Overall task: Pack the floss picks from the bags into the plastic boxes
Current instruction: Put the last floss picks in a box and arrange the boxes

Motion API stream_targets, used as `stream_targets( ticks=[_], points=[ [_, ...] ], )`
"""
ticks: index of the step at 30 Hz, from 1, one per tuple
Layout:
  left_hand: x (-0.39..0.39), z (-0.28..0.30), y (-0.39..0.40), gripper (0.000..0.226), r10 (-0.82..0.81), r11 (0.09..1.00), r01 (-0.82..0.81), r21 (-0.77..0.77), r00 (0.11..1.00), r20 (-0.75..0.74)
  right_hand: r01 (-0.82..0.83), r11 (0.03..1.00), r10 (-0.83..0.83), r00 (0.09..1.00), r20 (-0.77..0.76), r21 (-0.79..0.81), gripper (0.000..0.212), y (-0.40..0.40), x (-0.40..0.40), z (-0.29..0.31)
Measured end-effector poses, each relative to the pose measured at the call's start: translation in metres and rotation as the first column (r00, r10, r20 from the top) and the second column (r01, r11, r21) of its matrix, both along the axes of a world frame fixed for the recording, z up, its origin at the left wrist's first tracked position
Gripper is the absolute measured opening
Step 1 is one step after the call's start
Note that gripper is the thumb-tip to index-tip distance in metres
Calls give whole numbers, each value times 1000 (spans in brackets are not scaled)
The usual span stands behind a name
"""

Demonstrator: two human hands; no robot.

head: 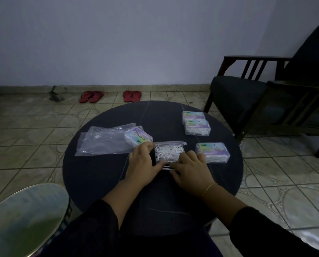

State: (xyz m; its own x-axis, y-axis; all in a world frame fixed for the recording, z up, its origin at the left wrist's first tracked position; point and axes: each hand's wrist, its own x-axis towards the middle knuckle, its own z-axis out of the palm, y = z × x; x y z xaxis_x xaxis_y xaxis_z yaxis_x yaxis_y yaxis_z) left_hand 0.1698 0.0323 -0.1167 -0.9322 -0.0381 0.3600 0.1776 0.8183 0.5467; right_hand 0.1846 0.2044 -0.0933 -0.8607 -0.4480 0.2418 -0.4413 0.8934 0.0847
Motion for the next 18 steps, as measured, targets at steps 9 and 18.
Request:
stream_targets(
  ticks=[9,18],
  points=[
    [-3,-3,-3,68,-7,1000,10,-22,994,113,-35,995,20,988,154,98,32,-6,-8,18],
    [2,6,-1,70,-16,1000,11,23,977,212,-31,977,-18,974,224,212,33,-7,-16,26]
  ],
)
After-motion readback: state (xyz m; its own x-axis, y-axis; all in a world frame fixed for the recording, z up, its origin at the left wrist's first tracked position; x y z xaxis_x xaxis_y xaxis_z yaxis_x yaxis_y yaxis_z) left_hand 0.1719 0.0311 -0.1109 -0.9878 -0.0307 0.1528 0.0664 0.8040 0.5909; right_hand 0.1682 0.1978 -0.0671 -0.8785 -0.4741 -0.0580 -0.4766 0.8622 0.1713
